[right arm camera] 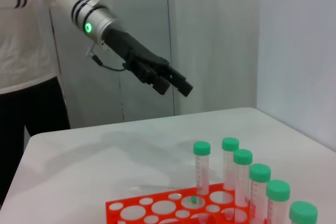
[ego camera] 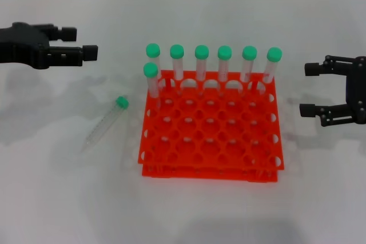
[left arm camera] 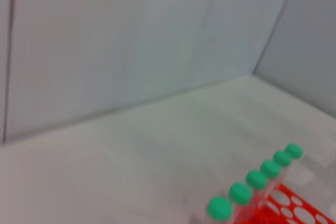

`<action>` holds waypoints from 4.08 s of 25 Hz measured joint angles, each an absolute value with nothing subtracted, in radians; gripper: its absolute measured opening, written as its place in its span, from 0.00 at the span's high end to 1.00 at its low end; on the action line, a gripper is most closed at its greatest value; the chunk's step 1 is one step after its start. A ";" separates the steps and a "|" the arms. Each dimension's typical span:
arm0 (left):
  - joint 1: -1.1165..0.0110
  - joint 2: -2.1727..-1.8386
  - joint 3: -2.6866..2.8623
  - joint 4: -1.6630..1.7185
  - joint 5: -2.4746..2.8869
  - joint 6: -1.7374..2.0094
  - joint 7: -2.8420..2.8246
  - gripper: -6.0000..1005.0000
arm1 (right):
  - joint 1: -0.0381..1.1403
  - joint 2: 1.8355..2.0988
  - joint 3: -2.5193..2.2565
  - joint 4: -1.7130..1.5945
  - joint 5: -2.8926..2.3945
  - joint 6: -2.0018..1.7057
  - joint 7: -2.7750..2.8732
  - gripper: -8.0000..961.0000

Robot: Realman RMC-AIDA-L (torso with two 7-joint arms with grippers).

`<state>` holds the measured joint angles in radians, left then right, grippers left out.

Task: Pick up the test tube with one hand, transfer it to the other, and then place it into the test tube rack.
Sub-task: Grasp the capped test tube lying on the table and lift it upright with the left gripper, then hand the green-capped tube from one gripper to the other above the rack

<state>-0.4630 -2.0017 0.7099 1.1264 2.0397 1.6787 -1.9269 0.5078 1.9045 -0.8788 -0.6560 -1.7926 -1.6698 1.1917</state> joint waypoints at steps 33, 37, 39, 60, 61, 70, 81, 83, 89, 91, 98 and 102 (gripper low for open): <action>-0.850 -2.046 1.121 0.977 2.831 1.675 -2.674 0.22 | 0.471 1.919 -0.886 -0.697 -1.799 -1.690 1.118 0.10; -0.853 -2.054 1.169 0.969 2.832 1.666 -2.708 0.22 | 0.471 1.920 -0.884 -0.694 -1.799 -1.689 1.111 0.10; -0.854 -2.060 1.186 0.968 2.832 1.665 -2.723 0.23 | 0.471 1.920 -0.883 -0.694 -1.799 -1.690 1.110 0.10; -0.861 -2.079 1.215 0.896 2.833 1.581 -2.769 0.25 | 0.469 1.924 -0.889 -0.693 -1.799 -1.694 1.115 0.10; -0.863 -2.080 1.215 0.888 2.833 1.576 -2.769 0.27 | 0.469 1.924 -0.890 -0.694 -1.799 -1.694 1.116 0.10; -0.890 -2.080 1.215 0.811 2.832 1.539 -2.769 0.35 | 0.472 1.924 -0.891 -0.697 -1.801 -1.697 1.116 0.10; -0.910 -2.079 1.229 0.775 2.833 1.537 -2.769 0.45 | 0.473 1.923 -0.885 -0.698 -1.798 -1.697 1.114 0.10; -0.910 -2.078 1.238 0.773 2.833 1.535 -2.770 0.53 | 0.476 1.922 -0.884 -0.698 -1.797 -1.697 1.114 0.10; -0.910 -2.078 1.254 0.772 2.833 1.524 -2.780 0.75 | 0.478 1.922 -0.885 -0.706 -1.796 -1.697 1.116 0.10; -0.910 -2.077 1.254 0.771 2.833 1.523 -2.781 0.78 | 0.478 1.922 -0.884 -0.709 -1.796 -1.697 1.117 0.10; -0.908 -2.073 1.253 0.873 2.834 1.550 -2.791 0.78 | 0.479 1.916 -0.882 -0.709 -1.792 -1.702 1.117 0.10; -0.875 -2.056 1.246 1.060 2.834 1.596 -2.811 0.79 | 0.479 1.912 -0.874 -0.710 -1.792 -1.707 1.119 0.10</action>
